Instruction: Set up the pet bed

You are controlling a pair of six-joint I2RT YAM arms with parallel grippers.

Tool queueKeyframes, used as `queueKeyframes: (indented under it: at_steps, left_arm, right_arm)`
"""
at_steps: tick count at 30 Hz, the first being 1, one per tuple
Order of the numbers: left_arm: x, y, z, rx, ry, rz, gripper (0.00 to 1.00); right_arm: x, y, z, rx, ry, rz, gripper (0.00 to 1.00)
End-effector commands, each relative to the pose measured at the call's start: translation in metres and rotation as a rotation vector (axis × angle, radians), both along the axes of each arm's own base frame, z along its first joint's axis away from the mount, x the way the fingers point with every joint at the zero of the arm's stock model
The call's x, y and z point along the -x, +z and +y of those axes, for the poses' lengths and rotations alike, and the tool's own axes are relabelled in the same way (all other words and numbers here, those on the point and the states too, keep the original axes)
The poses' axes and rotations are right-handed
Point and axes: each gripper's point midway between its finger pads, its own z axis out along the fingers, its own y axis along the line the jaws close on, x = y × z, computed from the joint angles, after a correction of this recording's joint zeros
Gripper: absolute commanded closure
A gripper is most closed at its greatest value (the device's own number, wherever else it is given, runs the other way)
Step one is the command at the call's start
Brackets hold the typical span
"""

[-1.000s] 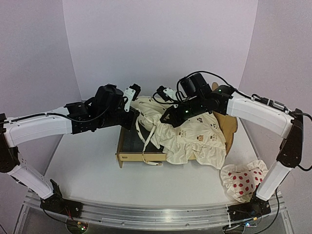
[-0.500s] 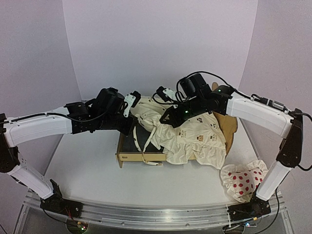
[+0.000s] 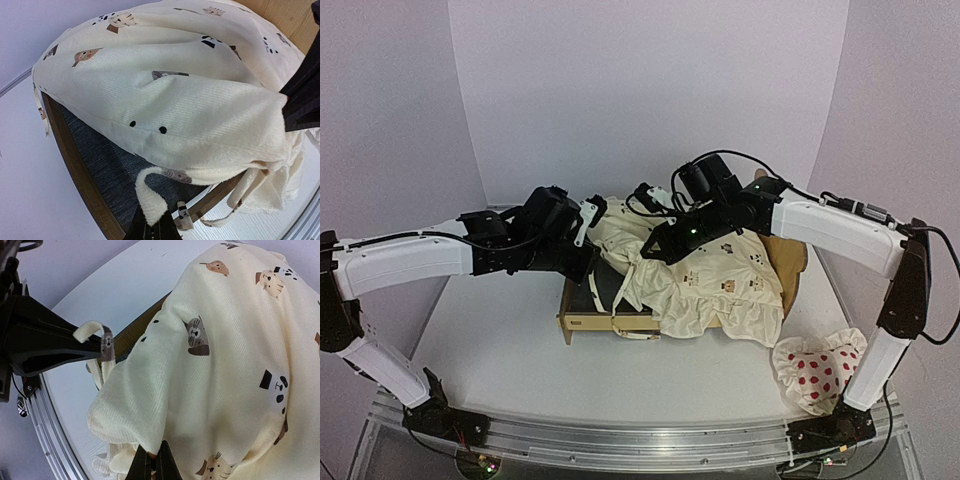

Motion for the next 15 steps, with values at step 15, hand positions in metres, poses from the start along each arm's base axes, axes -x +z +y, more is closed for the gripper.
queueKeyframes:
  at_steps: [15]
  left_arm:
    - [-0.048,-0.025,0.047,-0.158,0.295,-0.035,1.00]
  right_arm:
    - [-0.011,0.005,0.017,-0.046,-0.019,0.046,1.00]
